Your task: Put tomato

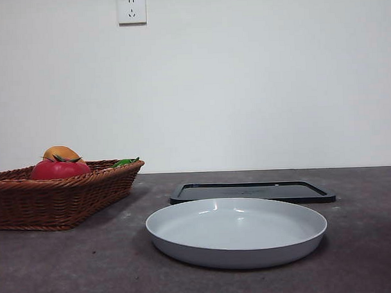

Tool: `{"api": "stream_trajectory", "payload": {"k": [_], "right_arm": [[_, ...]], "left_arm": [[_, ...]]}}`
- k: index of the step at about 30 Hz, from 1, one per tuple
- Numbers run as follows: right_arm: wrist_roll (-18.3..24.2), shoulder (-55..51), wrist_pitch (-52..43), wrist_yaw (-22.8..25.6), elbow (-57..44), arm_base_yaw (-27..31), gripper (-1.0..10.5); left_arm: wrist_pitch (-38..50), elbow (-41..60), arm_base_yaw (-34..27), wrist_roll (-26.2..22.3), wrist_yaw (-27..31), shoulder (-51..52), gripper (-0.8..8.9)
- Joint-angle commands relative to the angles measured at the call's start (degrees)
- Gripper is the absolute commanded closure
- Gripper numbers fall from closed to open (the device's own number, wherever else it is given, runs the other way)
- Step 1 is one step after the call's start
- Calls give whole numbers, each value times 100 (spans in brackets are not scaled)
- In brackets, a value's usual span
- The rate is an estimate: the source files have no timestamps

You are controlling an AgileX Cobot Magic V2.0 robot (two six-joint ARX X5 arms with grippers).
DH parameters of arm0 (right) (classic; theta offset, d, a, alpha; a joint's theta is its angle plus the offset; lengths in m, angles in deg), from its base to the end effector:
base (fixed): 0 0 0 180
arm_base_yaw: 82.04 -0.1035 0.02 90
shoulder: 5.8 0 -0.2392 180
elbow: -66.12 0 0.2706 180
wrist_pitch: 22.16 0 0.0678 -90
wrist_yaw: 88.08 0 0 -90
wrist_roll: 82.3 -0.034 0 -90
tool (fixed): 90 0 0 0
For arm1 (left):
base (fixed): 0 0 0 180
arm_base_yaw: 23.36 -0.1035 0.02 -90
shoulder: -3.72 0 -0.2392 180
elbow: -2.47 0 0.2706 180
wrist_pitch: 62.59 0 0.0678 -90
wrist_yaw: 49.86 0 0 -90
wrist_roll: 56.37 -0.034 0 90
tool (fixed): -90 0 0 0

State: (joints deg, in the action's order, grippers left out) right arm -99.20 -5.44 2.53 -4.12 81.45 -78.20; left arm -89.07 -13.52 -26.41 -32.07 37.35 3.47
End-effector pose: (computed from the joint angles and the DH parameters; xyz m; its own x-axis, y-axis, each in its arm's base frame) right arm 0.1423 -0.0060 0.1577 0.9850 0.0393 -0.1679 0.0137 0.9527 0.3035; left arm 0.1411 0.0059 0.1590 0.9825 0.0036 -0.1861 -0.0815 0.9073 -0.4126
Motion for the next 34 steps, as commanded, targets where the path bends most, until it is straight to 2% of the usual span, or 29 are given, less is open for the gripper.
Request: {"api": "stream_trajectory", "payload": {"k": [1,9,12,18,23,25,29,34], "right_arm": [[-197,-9,57,-13,374,4,937],[-192,315,531,-223,1438,4,937],[-13,640,809,-372,1947,4,937],[516,1519,1635,-774,3145,4,937],[833,2363,2551,-1412,4192,2,937],[973,2664,2990,-1687,4566,-13,937],[1198,3195,3674,-1976,5178,-173,937],[1464,3735,4360,-2269,5731,-520,937]], "left_arm": [[-94,-197,-15,302,-74,-9,804],[-562,-1097,-15,382,-391,-358,803],[-717,-1556,-15,280,-605,-662,803],[-1292,-2638,-15,-354,-1145,-1512,804],[-1729,-3475,-13,-898,-1801,-2267,804],[-1891,-3746,-9,-949,-2124,-2509,804],[-2332,-4249,79,-1200,-2789,-2927,804],[-3191,-4789,278,-1707,-3091,-3366,804]]}}
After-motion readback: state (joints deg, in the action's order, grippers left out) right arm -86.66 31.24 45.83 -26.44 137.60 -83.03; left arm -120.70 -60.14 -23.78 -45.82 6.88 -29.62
